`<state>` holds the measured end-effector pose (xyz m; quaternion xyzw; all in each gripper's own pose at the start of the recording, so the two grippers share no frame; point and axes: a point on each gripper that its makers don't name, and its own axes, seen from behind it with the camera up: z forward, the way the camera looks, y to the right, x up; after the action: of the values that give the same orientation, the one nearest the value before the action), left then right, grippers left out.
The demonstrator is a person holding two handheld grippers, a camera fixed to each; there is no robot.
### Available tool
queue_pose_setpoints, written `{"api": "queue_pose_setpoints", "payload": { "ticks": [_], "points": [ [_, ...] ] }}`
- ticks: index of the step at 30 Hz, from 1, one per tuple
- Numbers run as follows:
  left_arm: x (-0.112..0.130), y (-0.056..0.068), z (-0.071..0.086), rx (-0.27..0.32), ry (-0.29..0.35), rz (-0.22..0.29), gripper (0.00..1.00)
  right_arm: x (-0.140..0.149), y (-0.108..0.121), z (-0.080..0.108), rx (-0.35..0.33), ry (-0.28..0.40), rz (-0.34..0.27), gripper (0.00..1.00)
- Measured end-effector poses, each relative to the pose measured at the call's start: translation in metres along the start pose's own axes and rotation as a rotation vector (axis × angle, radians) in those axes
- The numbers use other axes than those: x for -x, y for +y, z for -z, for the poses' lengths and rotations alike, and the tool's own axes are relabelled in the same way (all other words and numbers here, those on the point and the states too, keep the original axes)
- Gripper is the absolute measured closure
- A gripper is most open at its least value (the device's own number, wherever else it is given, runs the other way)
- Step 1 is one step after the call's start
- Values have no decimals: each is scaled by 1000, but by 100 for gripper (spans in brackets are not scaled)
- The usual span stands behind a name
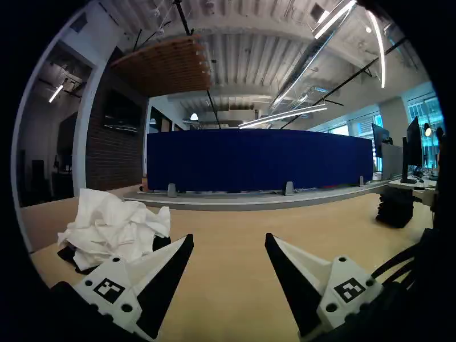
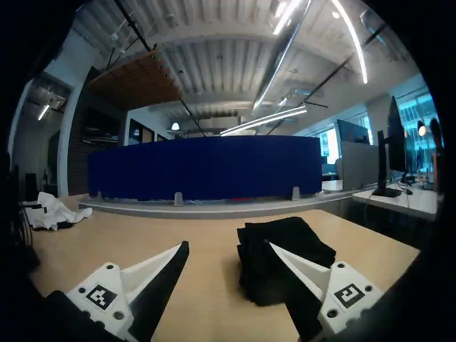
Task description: Fold towel
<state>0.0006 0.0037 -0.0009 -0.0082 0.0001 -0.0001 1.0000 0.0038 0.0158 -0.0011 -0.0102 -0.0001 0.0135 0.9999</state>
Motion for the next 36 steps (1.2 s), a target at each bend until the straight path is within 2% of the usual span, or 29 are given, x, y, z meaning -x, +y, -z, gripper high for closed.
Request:
{"api": "queue_pose_setpoints", "payload": {
  "ticks": [5, 36],
  "points": [
    [0, 0, 0, 0, 0, 0, 7, 0, -5, -1, -3, -1, 29, 0],
    [-1, 0, -1, 0, 0, 0, 7, 1, -3, 0, 4, 0, 28, 0]
  ]
}}
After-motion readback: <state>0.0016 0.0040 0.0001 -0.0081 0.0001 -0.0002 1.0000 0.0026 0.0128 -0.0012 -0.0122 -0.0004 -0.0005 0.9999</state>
